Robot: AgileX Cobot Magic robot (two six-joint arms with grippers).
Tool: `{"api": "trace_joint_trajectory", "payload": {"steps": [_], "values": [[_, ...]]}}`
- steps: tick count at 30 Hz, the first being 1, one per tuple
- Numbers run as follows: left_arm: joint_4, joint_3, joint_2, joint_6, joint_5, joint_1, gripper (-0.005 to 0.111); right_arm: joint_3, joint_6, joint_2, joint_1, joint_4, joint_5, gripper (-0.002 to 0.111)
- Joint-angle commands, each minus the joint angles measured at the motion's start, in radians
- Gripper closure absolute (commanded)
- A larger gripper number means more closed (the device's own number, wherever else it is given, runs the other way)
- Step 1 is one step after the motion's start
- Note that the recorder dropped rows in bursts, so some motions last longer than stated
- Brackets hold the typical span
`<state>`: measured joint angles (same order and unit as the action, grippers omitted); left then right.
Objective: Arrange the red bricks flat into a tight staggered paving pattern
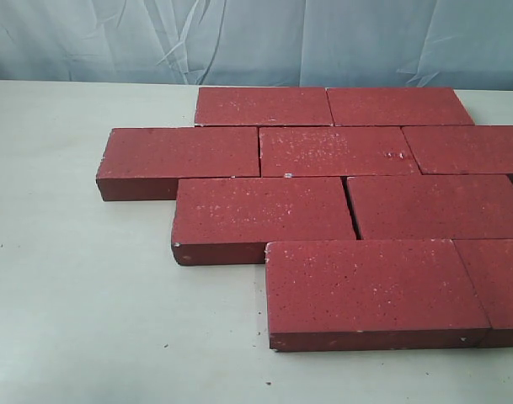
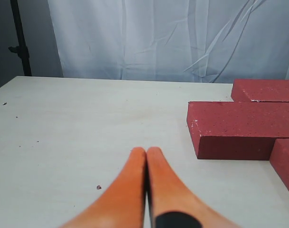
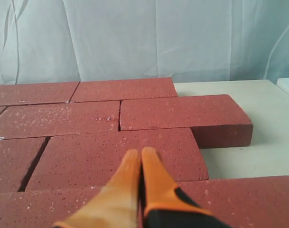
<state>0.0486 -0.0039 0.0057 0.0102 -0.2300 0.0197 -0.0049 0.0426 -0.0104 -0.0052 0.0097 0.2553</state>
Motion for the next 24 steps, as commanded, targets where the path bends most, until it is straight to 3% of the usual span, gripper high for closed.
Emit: {"api": "trace_joint_trajectory", "payload": {"steps": [1, 24], "values": [[-0.002, 0.004, -0.006, 0.006, -0.001, 0.0, 0.107, 0.005, -0.001, 0.008, -0.004, 0.0, 0.03, 0.109], [-0.002, 0.004, -0.006, 0.006, -0.001, 0.0, 0.107, 0.005, 0.002, 0.008, -0.004, 0.023, 0.05, 0.109]]}}
